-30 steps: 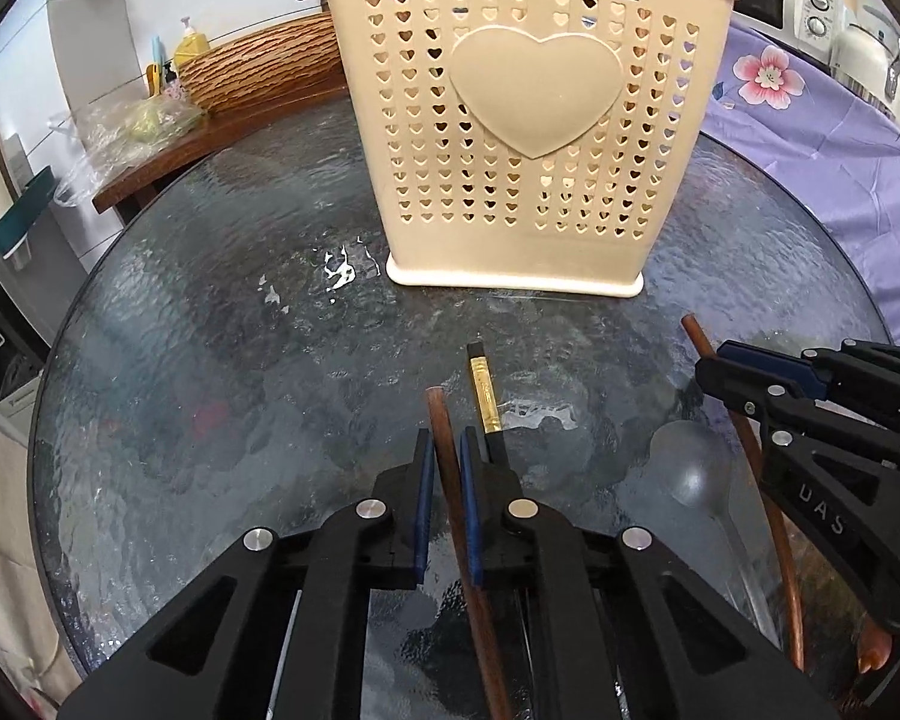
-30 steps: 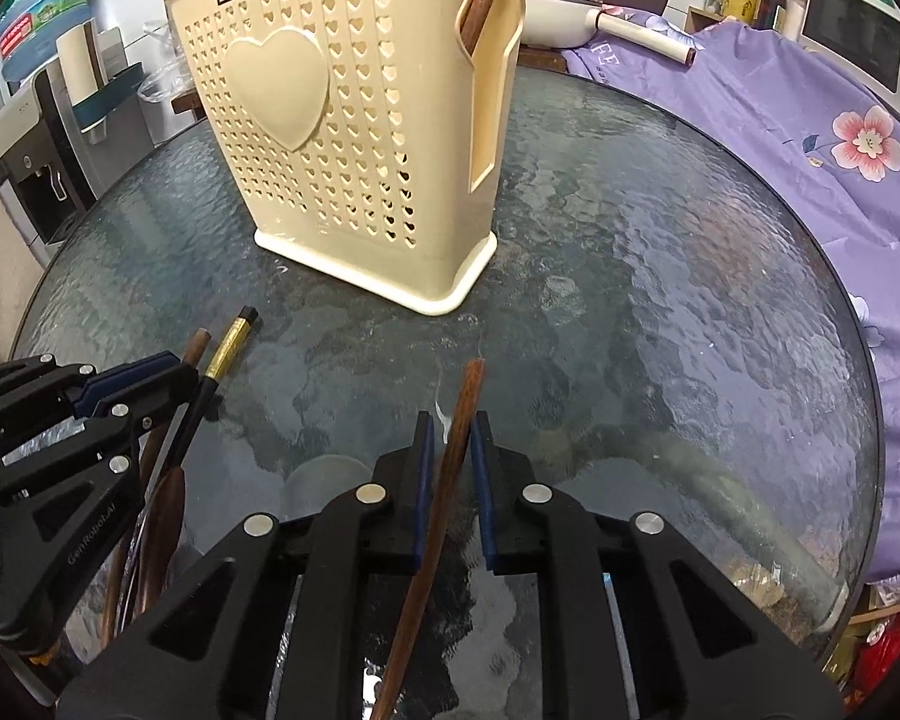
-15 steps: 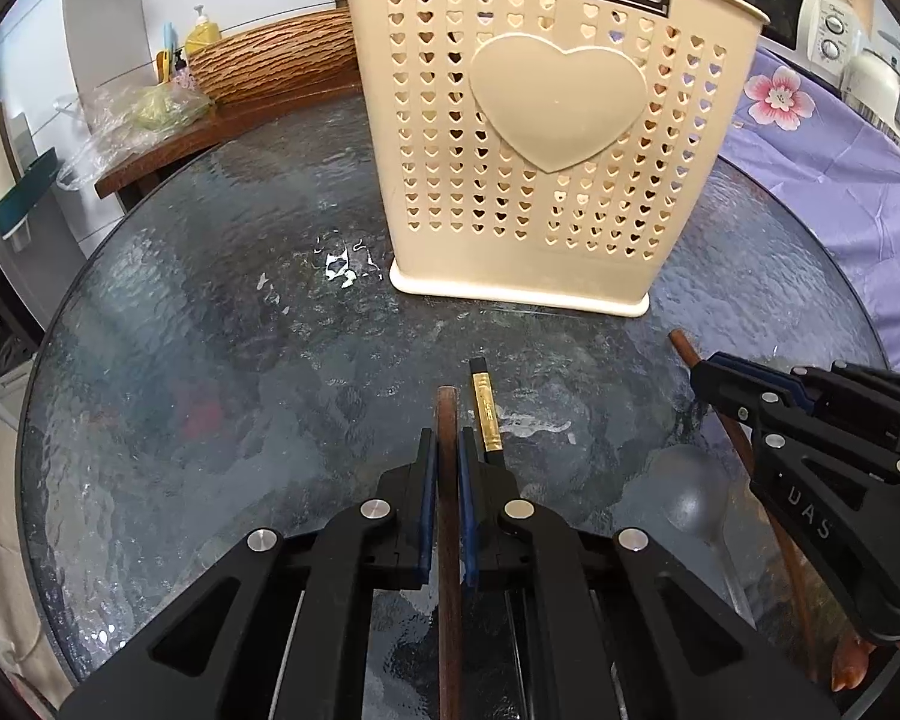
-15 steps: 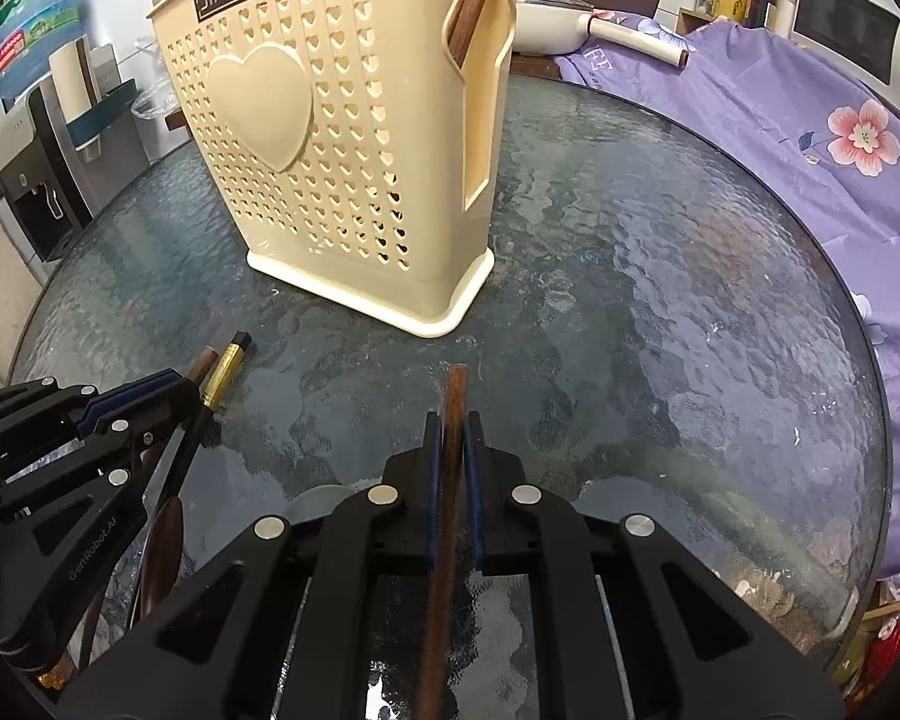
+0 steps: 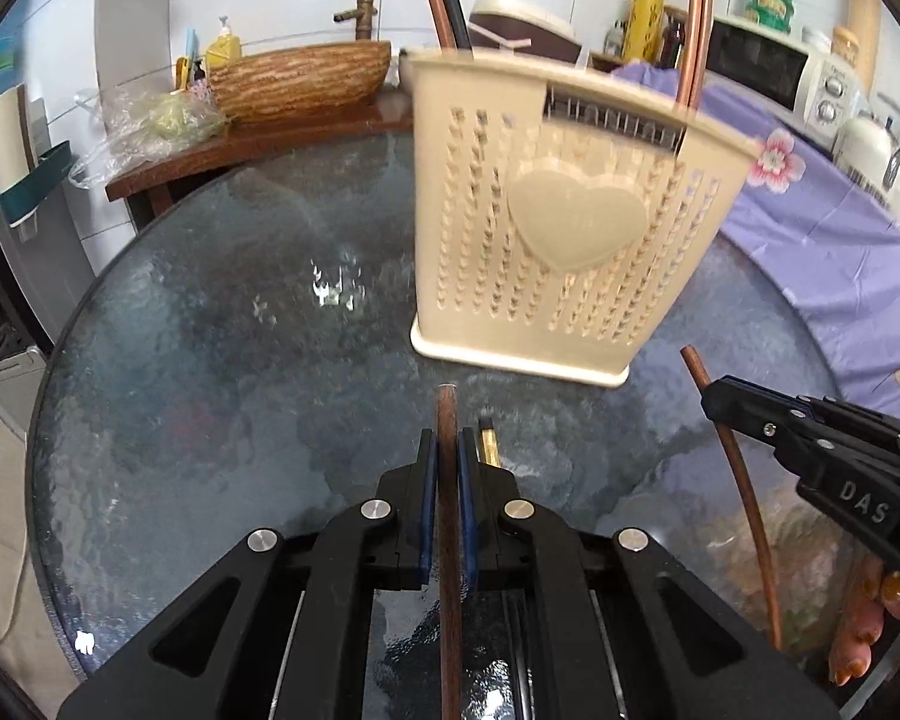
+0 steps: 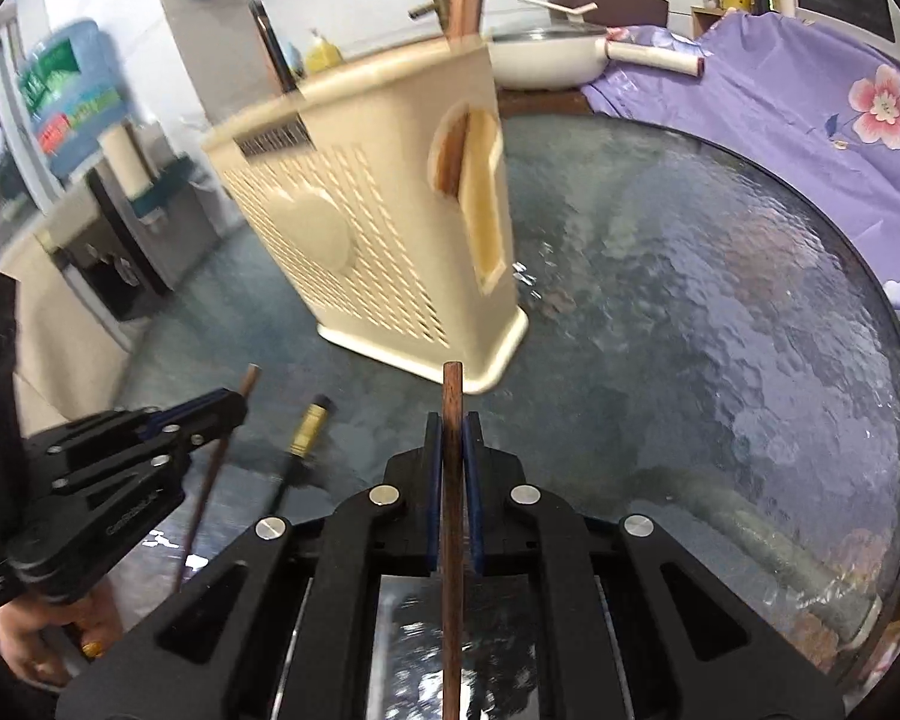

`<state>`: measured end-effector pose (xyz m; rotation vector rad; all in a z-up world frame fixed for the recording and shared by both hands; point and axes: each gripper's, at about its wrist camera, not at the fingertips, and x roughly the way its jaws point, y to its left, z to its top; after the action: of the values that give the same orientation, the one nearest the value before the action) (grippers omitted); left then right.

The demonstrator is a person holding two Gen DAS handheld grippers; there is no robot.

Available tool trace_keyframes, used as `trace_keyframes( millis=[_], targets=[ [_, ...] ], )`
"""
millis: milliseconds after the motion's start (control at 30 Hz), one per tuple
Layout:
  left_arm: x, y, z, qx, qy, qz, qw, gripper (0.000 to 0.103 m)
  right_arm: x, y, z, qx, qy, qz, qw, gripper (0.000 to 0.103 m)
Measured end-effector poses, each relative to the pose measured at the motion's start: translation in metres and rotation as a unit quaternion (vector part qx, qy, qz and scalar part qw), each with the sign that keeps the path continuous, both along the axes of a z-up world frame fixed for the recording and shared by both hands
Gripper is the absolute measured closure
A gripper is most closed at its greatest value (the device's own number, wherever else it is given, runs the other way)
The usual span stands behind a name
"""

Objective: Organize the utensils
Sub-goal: 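Lift both chopsticks and carry them above the cream utensil holder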

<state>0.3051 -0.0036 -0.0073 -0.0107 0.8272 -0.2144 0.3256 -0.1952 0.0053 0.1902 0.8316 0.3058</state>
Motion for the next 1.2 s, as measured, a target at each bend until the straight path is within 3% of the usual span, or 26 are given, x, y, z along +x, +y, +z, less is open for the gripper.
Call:
trace_keyframes(
  millis=[267, 533, 800, 1200],
  targets=[
    [-0.023, 0.009, 0.048, -0.038, -0.053, -0.003, 0.9979, 0.096, -0.017, -0.016, 0.046, 0.06, -0.044, 0.027, 0.997, 0.095],
    [-0.04, 0.014, 0.077, -0.042, -0.09, -0.009, 0.995, 0.096, -0.037, -0.026, 0.08, 0.084, -0.062, 0.058, 0.993, 0.095],
    [-0.056, 0.026, 0.099, -0.05, -0.113, -0.02, 0.9922, 0.096, -0.056, -0.035, 0.112, 0.098, -0.078, 0.079, 0.989, 0.096],
    [-0.062, 0.029, 0.137, -0.039, -0.157, -0.02, 0.9867, 0.096, -0.062, -0.026, 0.156, 0.069, -0.131, 0.087, 0.985, 0.096]
  ],
)
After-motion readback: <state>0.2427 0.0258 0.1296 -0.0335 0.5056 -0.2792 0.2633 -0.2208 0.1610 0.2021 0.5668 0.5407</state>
